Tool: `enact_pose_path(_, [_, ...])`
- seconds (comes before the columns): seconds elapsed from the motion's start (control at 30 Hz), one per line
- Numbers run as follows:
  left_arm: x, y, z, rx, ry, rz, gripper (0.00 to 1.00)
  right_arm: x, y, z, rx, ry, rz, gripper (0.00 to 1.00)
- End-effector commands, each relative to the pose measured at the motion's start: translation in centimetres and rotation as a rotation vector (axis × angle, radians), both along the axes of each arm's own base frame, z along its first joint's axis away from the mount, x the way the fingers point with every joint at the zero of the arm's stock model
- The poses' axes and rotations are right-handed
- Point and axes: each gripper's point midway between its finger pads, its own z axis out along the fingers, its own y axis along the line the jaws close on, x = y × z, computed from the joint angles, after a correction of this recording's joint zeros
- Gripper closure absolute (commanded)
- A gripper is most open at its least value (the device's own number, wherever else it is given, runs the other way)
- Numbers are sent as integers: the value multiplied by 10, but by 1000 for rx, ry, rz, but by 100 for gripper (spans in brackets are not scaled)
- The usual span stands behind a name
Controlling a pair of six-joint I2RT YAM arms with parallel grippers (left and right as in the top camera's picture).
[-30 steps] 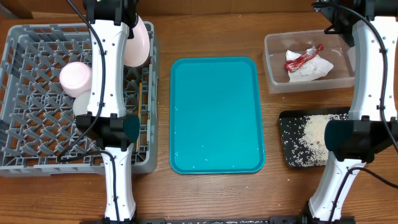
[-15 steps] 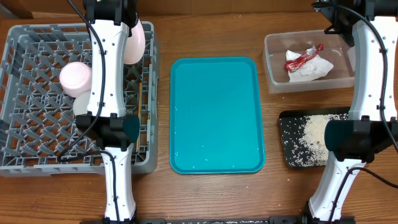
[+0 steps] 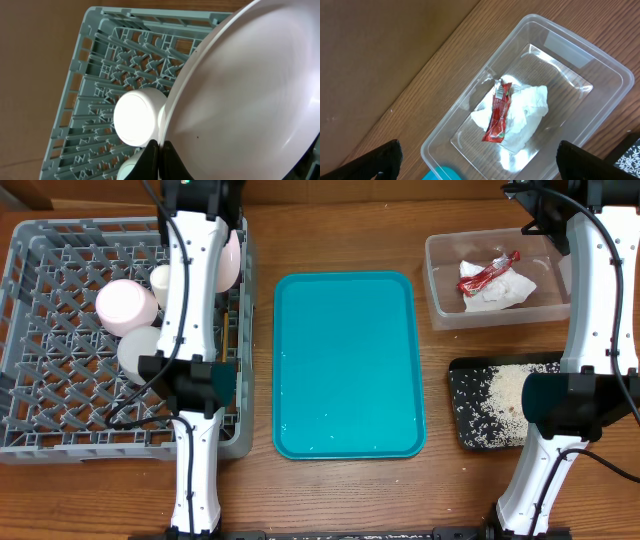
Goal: Sort waste into correct bins and load items into the dishwasher
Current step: 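Carry the plate left and stand it upright in the rack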
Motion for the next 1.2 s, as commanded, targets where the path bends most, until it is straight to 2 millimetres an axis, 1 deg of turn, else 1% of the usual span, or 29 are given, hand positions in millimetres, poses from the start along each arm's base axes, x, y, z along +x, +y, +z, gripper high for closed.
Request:
enact_pose_path(0.0, [0, 4, 1, 58, 10, 4, 96, -1, 0, 20, -12, -50, 1, 0])
enact_pose_path(0.07, [0, 4, 1, 59, 13, 2, 96, -1, 0, 20, -12, -50, 1, 0])
enact_pose_path(0.1, [0, 4, 1, 58, 13, 2, 94, -1, 0, 20, -12, -50, 1, 0])
enact_pose_path(0.2, [0, 2, 1, 59, 14, -1, 66, -1, 0, 20, -12, -50, 1, 0])
enact_pose_path(0.23, [0, 2, 1, 60, 16, -5, 55, -1, 0, 20, -12, -50, 1, 0])
enact_pose_path(0.27, [1, 1, 1, 60, 15, -8, 32, -1, 0, 20, -11, -50, 0, 0])
enact_pose_path(0.3, [1, 1, 1, 59, 14, -8, 24, -1, 0, 20, -12, -50, 1, 0])
enact_pose_path(0.37, [1, -3, 1, 41, 8, -11, 3, -1, 0, 20, -12, -50, 1, 0])
enact_pose_path(0.4, [1, -5, 1, 21, 5, -14, 0, -1, 0, 20, -12, -50, 1, 0])
enact_pose_path(0.47, [0, -13, 1, -48, -17, -15, 0, -1, 0, 20, -12, -50, 1, 0])
enact_pose_path(0.53, [-1, -21, 5, -122, -49, -13, 0, -1, 0, 20, -12, -50, 1, 0])
enact_pose_path(0.63, [-5, -27, 25, -243, -127, -3, 0, -1, 0, 20, -11, -50, 0, 0])
enact_pose_path(0.7, [-11, -27, 47, -328, -199, 14, 0, -1, 0, 20, -12, -50, 1, 0])
enact_pose_path(0.83, [-25, -19, 92, -496, -338, 40, 0, -1, 0, 20, -12, -50, 1, 0])
enact_pose_path(0.93, [-37, -10, 116, -598, -396, 31, 0, -1, 0, 20, -12, -50, 1, 0])
enact_pose_path(1.03, [-47, 2, 128, -674, -420, 37, 0, -1, 0, 20, -12, -50, 1, 0])
enact_pose_path(1.1, [-53, 12, 130, -697, -422, 58, 0, -1, 0, 20, -12, -50, 1, 0])
enact_pose_path(1.17, [-58, 26, 127, -710, -418, 94, 0, -1, 0, 20, -12, -50, 1, 0])
